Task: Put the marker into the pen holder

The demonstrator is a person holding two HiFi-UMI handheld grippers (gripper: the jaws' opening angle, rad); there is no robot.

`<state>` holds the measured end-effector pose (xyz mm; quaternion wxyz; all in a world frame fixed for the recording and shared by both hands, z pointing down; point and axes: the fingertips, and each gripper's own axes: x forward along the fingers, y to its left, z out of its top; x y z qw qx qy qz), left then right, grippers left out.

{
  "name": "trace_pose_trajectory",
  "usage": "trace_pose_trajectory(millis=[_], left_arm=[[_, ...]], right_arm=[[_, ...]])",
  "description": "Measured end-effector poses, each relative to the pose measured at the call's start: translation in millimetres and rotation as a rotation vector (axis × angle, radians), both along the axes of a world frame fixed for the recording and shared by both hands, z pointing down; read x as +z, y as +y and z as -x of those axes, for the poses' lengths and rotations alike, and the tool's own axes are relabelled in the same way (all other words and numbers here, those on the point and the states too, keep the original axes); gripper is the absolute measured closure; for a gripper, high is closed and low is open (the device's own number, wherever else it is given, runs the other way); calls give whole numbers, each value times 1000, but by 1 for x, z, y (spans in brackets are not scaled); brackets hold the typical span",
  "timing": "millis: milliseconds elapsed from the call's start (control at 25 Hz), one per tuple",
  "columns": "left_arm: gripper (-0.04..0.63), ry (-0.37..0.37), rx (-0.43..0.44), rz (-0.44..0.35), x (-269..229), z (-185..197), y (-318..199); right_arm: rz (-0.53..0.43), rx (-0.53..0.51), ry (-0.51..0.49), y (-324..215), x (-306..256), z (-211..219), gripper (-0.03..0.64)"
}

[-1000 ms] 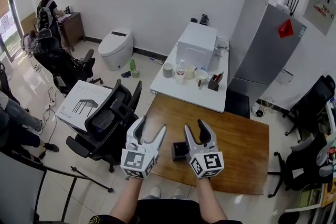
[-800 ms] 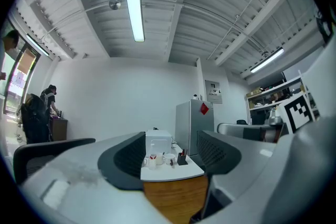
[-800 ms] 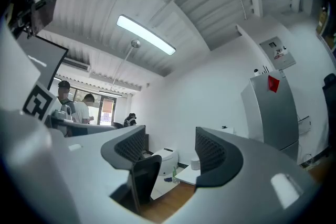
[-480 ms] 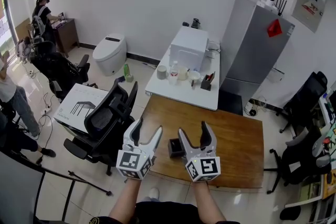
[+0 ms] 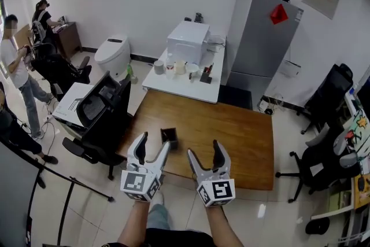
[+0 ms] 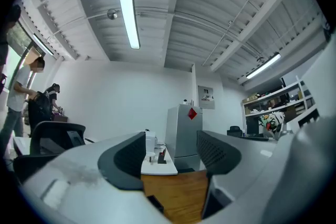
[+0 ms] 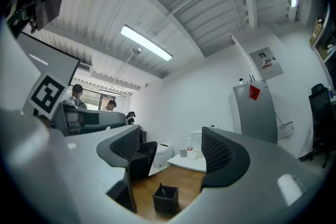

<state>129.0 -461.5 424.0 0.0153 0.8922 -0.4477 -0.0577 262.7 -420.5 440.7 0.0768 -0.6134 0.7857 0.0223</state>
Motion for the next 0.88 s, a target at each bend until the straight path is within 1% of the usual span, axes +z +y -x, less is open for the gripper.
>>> trace_pose_trajectory(millis=[120,240,400,520,640,880], left_arm=[[293,-36,-28,16,15,-12,46],[293,-68,-57,41,18,-11,74],[293,-74,-80,7,-6,-5,102],[293,-76,-97,-15,-15,7,115],[293,-59,-113,-16,-18,27,122],[293,-40,-146,-16,-18,72,129]], right_arm=[[31,-25,-12,37,16,-9,253],[55,-63,-1,62,17,-1,253],[42,-73,35,83,-2,4,253],[33,-68,47,92,-12,7,255],[42,-52,62,96,-14,14,255],[71,-54,63,99,-14,44,255]])
